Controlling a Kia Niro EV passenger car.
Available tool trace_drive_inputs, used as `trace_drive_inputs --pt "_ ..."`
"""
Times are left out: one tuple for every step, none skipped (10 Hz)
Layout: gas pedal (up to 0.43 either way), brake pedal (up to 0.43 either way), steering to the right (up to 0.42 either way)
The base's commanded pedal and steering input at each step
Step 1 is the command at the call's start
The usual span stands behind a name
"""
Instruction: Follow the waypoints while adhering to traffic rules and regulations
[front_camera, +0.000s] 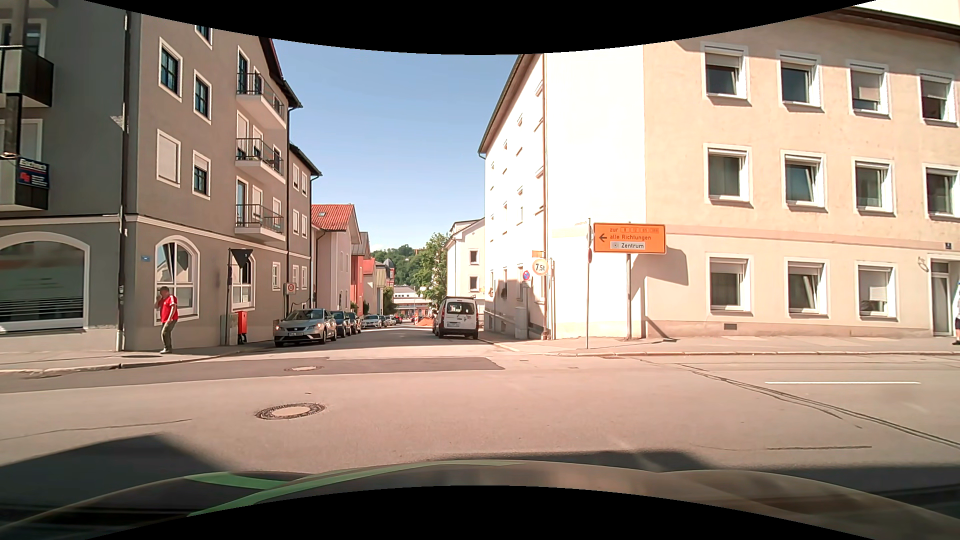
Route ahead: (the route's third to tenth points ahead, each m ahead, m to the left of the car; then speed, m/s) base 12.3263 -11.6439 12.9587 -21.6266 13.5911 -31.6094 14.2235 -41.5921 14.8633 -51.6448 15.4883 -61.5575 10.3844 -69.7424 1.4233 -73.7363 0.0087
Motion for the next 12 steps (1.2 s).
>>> trace_drive_inputs --pt "0.000 0.415 0.154" --pt "0.000 0.415 0.153" --pt "0.000 0.415 0.154" --pt "0.000 0.415 0.153" --pt "0.000 0.415 0.154" --pt "0.000 0.409 0.154" --pt "0.000 0.415 0.154" --pt "0.000 0.415 0.153" --pt "0.000 0.415 0.154" --pt "0.000 0.409 0.154" --pt "0.000 0.335 0.154" --pt "0.000 0.067 0.155"
